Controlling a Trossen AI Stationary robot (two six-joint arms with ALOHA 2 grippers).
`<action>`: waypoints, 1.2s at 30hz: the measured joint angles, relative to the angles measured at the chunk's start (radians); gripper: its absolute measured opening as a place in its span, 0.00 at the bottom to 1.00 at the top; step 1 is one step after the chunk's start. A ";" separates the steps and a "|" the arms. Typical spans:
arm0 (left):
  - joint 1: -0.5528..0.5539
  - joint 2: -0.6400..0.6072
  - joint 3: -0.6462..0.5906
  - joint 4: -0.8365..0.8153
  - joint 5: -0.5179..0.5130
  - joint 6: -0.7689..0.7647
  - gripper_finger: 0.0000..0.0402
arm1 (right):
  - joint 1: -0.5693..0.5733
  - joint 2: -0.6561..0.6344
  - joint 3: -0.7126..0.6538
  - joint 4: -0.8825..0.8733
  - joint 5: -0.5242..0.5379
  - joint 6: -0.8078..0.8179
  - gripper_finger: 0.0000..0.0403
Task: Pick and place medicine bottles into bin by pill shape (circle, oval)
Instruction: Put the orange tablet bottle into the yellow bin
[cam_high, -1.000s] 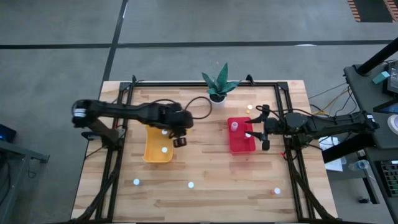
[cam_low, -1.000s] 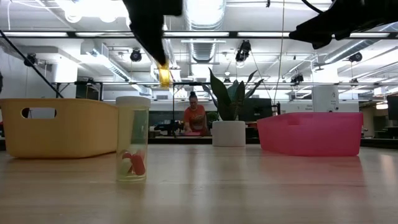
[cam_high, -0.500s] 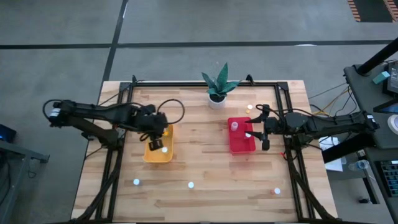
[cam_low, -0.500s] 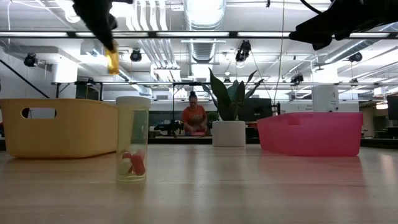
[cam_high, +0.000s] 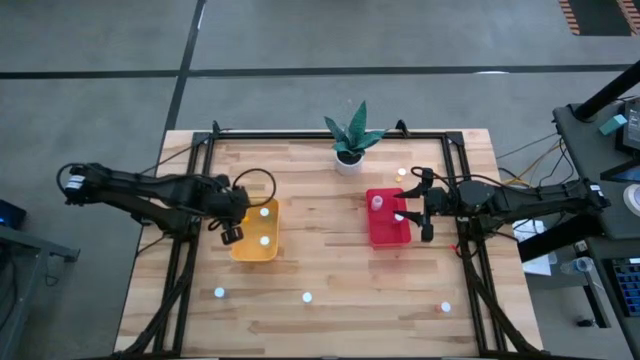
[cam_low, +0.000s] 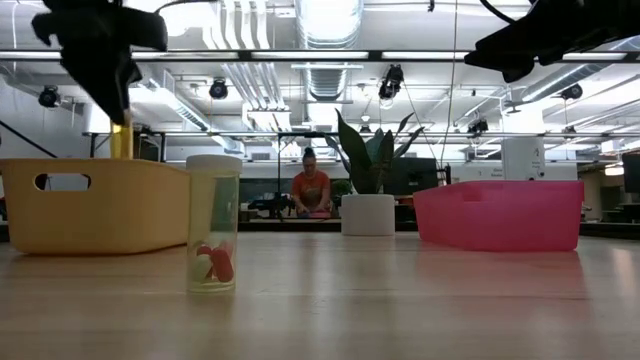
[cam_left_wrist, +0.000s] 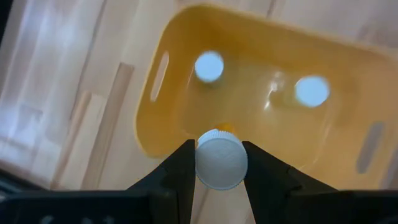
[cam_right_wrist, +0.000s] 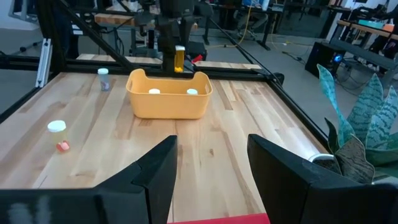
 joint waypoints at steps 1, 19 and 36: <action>0.000 0.005 -0.013 0.001 0.000 0.000 0.24 | 0.000 0.000 0.000 0.000 0.000 0.000 0.46; 0.013 0.280 -0.068 0.134 -0.068 0.077 0.24 | 0.000 0.005 0.000 -0.003 0.000 0.006 0.46; 0.077 0.318 -0.125 0.262 -0.080 0.111 0.24 | 0.000 0.005 0.000 -0.022 0.000 0.007 0.46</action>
